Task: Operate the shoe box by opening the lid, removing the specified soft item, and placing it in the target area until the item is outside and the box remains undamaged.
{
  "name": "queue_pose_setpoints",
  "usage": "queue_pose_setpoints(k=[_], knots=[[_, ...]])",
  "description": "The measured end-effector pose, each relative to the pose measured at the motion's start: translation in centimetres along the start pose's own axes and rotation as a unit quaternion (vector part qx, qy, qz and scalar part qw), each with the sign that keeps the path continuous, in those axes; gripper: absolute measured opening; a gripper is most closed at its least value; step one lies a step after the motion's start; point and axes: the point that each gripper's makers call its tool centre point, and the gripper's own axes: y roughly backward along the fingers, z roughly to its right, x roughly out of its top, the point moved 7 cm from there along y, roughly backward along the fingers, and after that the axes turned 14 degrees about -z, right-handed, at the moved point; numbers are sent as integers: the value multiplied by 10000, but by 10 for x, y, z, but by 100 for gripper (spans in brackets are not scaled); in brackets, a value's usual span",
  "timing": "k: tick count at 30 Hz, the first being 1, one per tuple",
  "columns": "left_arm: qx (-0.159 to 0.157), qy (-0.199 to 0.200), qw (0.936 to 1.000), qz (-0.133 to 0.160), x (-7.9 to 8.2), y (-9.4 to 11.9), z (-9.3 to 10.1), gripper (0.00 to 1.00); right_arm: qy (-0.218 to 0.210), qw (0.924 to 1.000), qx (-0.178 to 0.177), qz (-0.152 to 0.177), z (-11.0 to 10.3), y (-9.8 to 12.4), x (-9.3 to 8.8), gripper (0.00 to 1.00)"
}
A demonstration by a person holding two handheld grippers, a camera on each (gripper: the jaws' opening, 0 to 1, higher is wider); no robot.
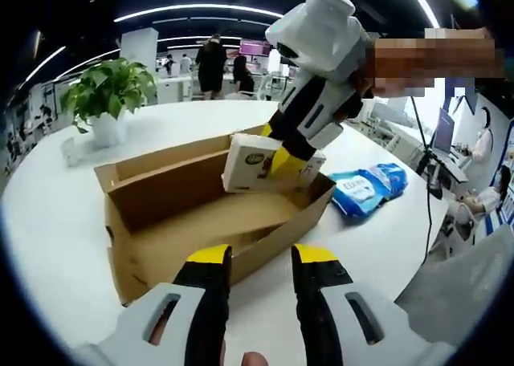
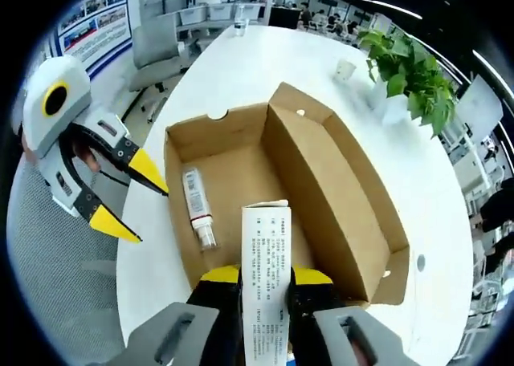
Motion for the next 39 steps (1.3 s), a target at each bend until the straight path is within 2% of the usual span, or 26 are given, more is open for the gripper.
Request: queue_pose_setpoints(k=[7, 12, 16, 24, 39], knots=[[8, -13, 10000, -6, 2, 0, -1, 30, 30, 9996, -254, 95, 4, 27, -11, 17], [-57, -134, 9999, -20, 4, -2, 5, 30, 17, 9987, -483, 143, 6, 51, -24, 17], [-106, -222, 9997, -7, 6, -3, 9, 30, 20, 9980, -619, 109, 5, 61, -36, 17], [-100, -248, 9996, 15, 7, -2, 9, 30, -81, 9968, -786, -72, 2, 76, -77, 17], [29, -272, 9996, -47, 4, -1, 6, 31, -540, 9948, -734, -451, -13, 77, -169, 17]])
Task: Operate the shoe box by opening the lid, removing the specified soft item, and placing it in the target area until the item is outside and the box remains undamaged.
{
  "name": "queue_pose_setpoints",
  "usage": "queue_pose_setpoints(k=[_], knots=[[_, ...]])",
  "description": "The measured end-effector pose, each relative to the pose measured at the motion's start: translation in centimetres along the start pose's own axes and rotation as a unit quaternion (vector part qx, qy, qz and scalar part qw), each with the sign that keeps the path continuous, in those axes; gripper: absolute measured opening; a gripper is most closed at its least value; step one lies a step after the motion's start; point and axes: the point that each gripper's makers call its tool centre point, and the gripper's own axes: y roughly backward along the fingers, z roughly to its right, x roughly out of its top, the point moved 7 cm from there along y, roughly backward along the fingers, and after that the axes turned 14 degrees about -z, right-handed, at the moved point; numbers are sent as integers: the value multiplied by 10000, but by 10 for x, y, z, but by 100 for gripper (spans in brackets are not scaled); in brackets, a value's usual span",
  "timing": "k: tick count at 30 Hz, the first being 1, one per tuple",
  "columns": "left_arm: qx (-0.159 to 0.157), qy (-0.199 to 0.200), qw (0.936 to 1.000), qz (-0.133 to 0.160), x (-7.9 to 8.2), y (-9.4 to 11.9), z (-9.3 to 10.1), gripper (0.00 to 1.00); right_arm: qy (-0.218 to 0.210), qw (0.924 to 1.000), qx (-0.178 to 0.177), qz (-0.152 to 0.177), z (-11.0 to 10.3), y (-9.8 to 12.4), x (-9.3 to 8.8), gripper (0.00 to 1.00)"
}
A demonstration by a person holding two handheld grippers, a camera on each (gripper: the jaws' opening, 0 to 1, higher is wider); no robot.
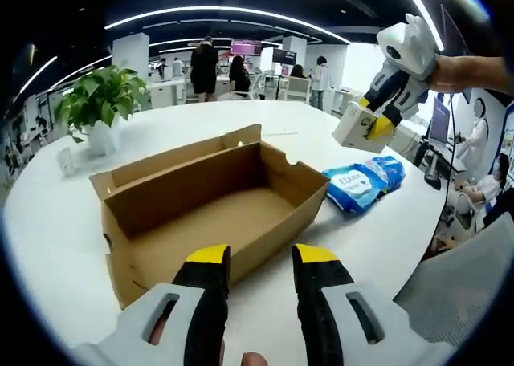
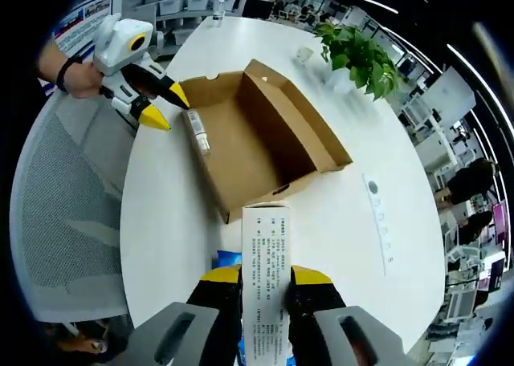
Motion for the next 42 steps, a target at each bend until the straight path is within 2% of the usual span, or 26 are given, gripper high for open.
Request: queue_pose_setpoints(k=[12, 16, 20, 22, 27, 34, 42], knots=[[147, -79, 9998, -67, -2, -1, -3, 31, -495, 9982, 150, -314, 1, -9, -84, 17], [245, -46, 9996, -116, -3, -1, -6, 31, -597, 9974, 174, -372, -3, -10, -103, 17], [352, -5, 9993, -143, -6, -2, -9, 31, -640, 9968, 227, -420, -4, -14, -118, 17], [476, -258, 9983, -205, -7, -2, -10, 32, -636, 9967, 247, -442, -3, -15, -125, 17], [538, -418, 9975, -166, -5, -1, -7, 32, -479, 9972, 254, -516, 9, -16, -139, 17], [716, -493, 9960, -186, -4, 2, -12, 32, -338, 9972, 231, -627, 41, -23, -157, 17], [849, -356, 9955, -227, -7, 4, -20, 32, -73, 9966, 191, -799, 76, -42, -170, 17]])
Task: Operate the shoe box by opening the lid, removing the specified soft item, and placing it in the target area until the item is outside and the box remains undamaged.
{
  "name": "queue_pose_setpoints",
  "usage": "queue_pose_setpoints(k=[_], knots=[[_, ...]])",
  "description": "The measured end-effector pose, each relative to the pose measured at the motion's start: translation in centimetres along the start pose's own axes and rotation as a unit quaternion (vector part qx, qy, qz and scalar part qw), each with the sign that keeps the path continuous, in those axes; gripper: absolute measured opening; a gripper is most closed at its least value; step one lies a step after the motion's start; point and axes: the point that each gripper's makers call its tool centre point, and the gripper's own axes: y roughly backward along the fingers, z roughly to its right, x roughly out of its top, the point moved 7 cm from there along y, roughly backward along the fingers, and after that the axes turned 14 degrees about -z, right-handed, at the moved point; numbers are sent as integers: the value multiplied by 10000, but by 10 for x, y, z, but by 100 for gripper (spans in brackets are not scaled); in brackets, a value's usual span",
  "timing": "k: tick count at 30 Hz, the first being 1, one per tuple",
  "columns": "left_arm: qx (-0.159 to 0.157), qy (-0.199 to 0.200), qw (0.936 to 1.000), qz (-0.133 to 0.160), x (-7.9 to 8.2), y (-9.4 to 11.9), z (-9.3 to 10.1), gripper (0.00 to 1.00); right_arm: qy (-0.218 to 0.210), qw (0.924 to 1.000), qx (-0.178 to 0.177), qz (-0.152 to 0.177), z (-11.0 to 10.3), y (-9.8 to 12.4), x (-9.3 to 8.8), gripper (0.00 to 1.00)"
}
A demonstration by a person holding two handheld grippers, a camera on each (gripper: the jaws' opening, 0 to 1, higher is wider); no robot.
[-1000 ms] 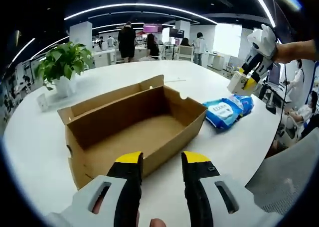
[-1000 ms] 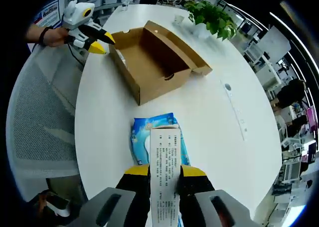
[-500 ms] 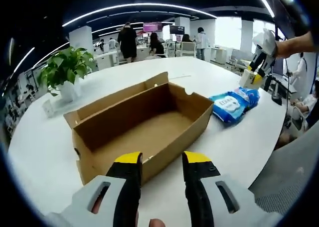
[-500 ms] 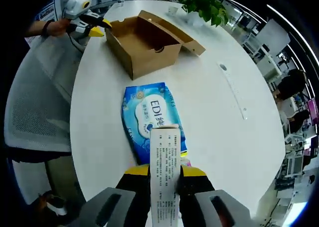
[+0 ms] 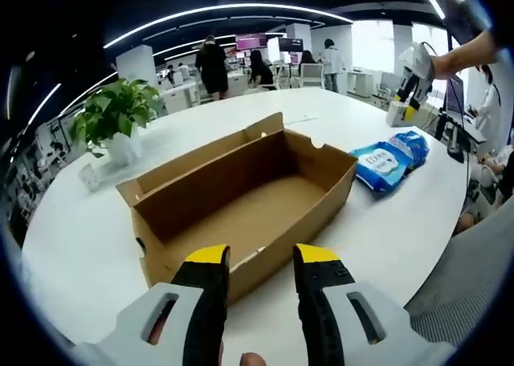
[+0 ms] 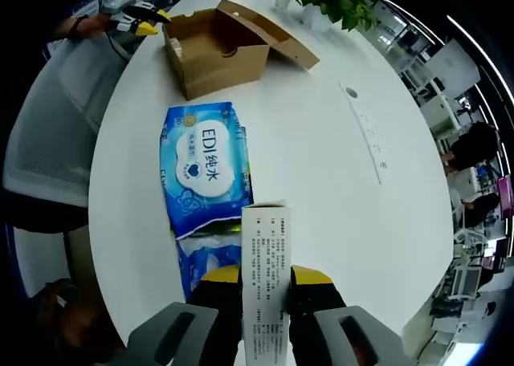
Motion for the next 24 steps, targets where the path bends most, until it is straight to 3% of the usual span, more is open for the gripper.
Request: queue_pose_setpoints(k=[11, 24], knots=[[95, 75, 9999, -54, -3, 6, -4, 32, 207, 9997, 49, -126, 23, -28, -4, 17], [222, 104, 9996, -121, -4, 9, -8, 32, 371, 9985, 280, -292, 16, -57, -1, 17]])
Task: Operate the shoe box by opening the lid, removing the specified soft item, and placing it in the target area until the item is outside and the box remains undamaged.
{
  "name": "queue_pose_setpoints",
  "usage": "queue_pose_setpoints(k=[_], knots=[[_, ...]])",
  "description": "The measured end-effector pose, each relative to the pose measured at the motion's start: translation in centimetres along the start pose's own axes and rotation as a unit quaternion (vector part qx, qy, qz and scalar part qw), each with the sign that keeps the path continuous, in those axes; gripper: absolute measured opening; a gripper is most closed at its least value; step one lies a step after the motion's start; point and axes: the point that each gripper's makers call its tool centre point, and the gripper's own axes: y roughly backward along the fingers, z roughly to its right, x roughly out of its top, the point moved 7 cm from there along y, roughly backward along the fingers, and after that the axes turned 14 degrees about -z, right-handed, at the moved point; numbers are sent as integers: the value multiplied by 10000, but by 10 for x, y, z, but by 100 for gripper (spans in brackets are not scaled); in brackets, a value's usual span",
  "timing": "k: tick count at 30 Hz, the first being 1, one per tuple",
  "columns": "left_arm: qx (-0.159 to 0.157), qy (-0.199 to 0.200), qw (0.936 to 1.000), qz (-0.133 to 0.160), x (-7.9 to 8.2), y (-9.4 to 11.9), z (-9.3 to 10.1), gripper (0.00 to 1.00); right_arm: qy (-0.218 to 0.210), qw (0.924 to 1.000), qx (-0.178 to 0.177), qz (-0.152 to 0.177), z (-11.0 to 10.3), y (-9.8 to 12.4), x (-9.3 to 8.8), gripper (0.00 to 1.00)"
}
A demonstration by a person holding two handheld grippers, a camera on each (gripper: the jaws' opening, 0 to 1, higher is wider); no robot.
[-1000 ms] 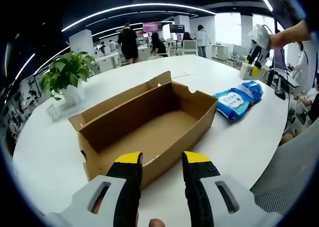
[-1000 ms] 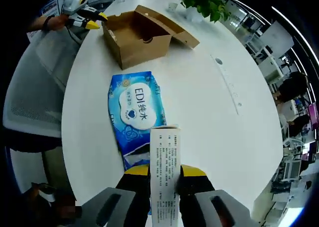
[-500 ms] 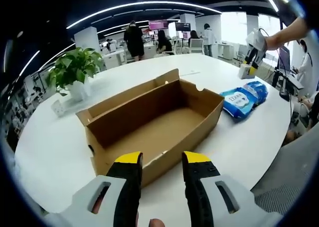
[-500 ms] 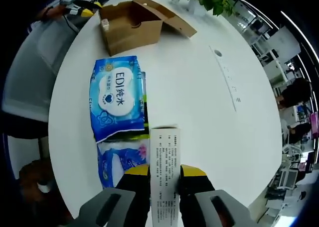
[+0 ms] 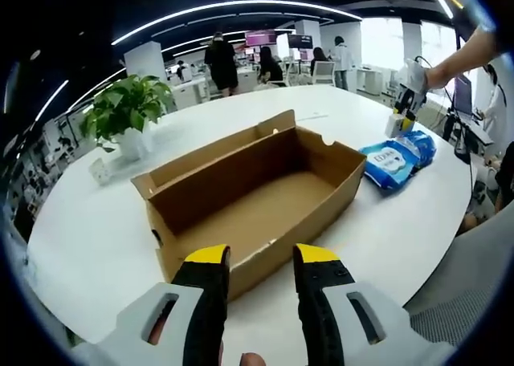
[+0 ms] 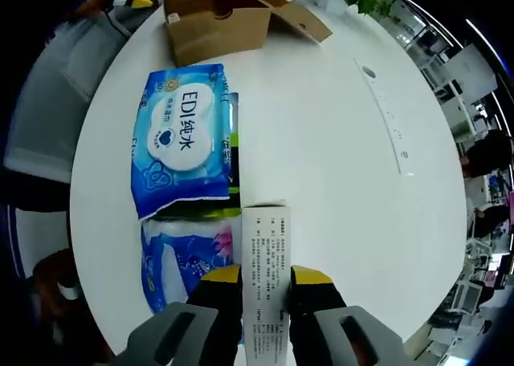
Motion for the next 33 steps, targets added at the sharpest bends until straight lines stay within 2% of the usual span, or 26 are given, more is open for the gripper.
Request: queue_pose_setpoints(k=[7, 16, 23, 33], knots=[[24, -19, 10000, -82, -3, -3, 0, 31, 37, 9999, 64, -103, 1, -20, -4, 18], [37, -18, 9999, -144, -5, -6, -1, 31, -18, 9998, 132, -177, 3, -29, -9, 18], [46, -27, 9999, -159, -5, -6, -2, 31, 66, 9997, 100, -229, 5, -30, -10, 18], [8, -22, 9999, -112, -3, -6, -1, 31, -202, 9995, -93, -207, 9, -17, -14, 21]])
